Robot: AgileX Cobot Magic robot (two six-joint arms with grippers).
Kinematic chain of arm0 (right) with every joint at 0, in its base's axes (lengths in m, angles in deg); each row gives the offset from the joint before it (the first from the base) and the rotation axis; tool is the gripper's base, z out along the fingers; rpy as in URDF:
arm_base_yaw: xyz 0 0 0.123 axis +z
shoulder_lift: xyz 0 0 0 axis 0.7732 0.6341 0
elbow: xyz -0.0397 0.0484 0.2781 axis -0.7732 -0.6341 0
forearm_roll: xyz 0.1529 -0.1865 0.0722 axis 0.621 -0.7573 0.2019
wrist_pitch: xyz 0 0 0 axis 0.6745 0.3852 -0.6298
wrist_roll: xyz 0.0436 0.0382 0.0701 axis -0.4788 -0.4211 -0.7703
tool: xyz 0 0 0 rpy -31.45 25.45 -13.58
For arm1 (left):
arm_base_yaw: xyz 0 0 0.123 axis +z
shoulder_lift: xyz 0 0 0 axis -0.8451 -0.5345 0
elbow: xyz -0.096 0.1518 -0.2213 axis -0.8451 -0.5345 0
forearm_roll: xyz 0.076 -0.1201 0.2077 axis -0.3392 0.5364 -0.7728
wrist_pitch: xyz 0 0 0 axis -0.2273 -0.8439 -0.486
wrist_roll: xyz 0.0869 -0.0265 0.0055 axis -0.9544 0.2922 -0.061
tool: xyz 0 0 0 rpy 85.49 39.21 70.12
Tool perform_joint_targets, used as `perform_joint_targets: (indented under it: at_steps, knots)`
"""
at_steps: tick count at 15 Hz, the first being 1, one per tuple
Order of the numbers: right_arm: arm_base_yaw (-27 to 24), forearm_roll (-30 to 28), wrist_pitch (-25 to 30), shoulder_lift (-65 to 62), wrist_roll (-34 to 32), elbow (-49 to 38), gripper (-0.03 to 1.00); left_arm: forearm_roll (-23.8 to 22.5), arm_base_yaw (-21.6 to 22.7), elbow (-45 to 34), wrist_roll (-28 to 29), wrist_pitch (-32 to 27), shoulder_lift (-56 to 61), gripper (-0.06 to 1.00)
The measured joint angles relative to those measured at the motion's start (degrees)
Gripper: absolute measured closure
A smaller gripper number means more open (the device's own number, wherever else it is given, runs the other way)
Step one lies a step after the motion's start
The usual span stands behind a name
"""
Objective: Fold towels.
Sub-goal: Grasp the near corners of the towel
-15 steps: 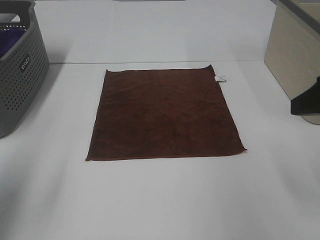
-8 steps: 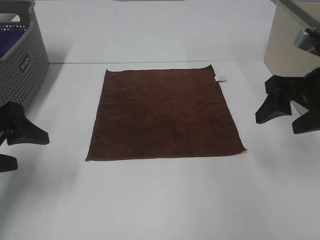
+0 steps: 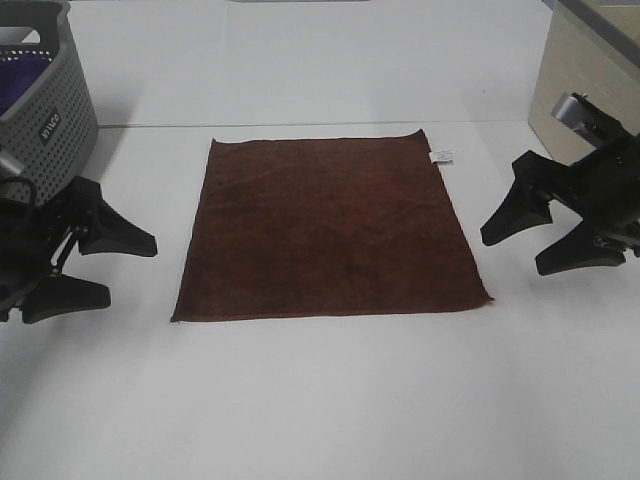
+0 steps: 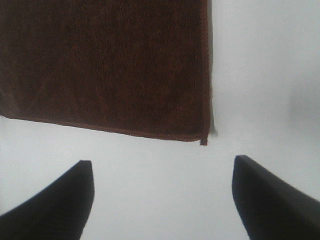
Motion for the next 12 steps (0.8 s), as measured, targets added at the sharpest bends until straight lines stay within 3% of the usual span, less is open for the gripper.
perform_joint_targets:
  at_steps: [3, 6, 9, 12]
  knots:
    - [-2.2, 2.5, 2.6, 5.2, 5.4, 2.4, 0.24, -0.8, 0.0, 5.4, 0.0, -5.2, -6.5, 0.19]
    - [-2.4, 2.6, 2.4, 8.5, 6.6, 3.7, 0.24, -3.0, 0.0, 10.5, 1.4, -8.0, -12.9, 0.19]
    - [-2.4, 3.1, 1.6, 11.6, 6.7, 5.0, 0.25, -3.8, -0.4, 11.3, 1.5, -7.7, -15.8, 0.19]
    - [-2.2, 5.7, 1.0, 13.9, 8.7, 5.5, 0.27, -3.9, -3.9, 13.8, 1.5, -5.7, -17.6, 0.19]
